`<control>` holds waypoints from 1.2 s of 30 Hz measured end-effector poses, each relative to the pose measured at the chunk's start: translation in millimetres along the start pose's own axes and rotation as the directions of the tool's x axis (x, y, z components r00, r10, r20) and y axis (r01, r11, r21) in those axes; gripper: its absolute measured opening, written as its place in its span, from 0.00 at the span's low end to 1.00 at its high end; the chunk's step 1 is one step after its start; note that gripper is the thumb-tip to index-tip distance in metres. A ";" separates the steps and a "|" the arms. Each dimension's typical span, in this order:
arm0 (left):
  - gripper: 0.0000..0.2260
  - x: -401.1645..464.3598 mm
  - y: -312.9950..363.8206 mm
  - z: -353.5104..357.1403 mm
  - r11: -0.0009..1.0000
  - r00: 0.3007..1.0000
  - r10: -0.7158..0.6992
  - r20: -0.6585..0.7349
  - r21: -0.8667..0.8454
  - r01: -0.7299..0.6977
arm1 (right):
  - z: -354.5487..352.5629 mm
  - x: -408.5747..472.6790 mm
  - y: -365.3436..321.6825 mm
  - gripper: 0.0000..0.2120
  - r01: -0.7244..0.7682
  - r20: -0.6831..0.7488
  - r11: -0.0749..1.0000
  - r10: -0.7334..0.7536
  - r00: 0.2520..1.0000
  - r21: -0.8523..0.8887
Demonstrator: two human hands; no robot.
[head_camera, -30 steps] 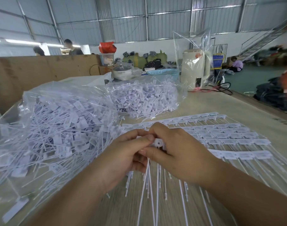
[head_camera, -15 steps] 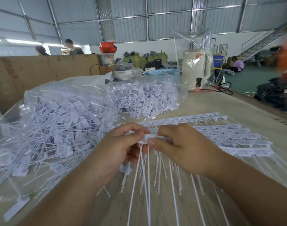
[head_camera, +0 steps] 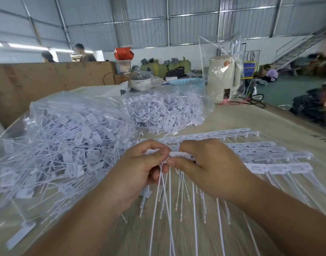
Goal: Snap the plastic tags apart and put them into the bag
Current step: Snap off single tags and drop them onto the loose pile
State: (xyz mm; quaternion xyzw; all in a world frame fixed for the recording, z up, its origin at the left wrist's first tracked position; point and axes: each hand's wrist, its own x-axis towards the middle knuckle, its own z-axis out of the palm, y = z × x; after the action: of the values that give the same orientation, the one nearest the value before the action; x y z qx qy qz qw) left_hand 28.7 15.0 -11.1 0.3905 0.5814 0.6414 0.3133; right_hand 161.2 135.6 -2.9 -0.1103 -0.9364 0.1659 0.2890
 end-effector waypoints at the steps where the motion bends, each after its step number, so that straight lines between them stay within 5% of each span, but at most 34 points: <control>1: 0.05 -0.1 0.0 2.0 0.999 1.000 -0.016 -0.014 -0.052 0.015 | 0.7 0.1 -1.2 0.20 0.000 -0.024 1.000 0.000 1.000 -0.005; 7: 0.04 0.1 -1.6 17.5 0.892 0.984 -0.178 -0.019 -0.425 0.153 | 4.3 -1.2 -9.2 0.20 0.034 -0.241 0.999 -0.037 0.970 -0.016; 13: 0.03 2.4 -3.3 14.2 0.896 0.980 -0.166 -0.112 -0.431 0.103 | 1.1 -1.9 -15.1 0.19 0.100 -0.358 0.993 -0.118 0.926 -0.070; 16: 0.03 5.1 -4.5 4.4 0.948 0.974 -0.118 -0.193 -0.312 0.053 | -0.9 -2.9 -15.4 0.20 0.062 -0.281 0.996 -0.078 0.956 -0.068; 21: 0.07 1.5 -6.2 8.0 0.991 0.992 -0.022 -0.128 -0.133 0.005 | 2.6 -3.9 -10.3 0.19 0.010 -0.044 0.999 -0.012 0.999 -0.032; 26: 0.01 -3.6 -1.8 7.6 0.998 0.999 -0.033 -0.034 -0.049 0.031 | -1.5 -3.8 -5.2 0.17 -0.005 0.010 1.000 0.004 1.000 0.029; 32: 0.14 -4.2 -0.7 8.3 0.996 0.996 -0.082 0.027 -0.027 0.083 | -0.6 -1.8 0.6 0.16 0.004 0.098 0.999 -0.009 0.995 0.054; 36: 0.06 -5.9 -0.4 9.9 0.994 0.993 -0.102 0.067 -0.040 0.104 | 1.1 -1.5 -0.5 0.17 -0.013 0.103 1.000 0.010 0.995 0.028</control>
State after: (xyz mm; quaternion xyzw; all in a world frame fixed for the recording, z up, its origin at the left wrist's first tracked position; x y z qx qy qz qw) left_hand 40.2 15.0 -12.1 0.3738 0.5764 0.6237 0.3729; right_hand 161.7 134.5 -4.4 -0.1027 -0.9470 0.1864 0.2409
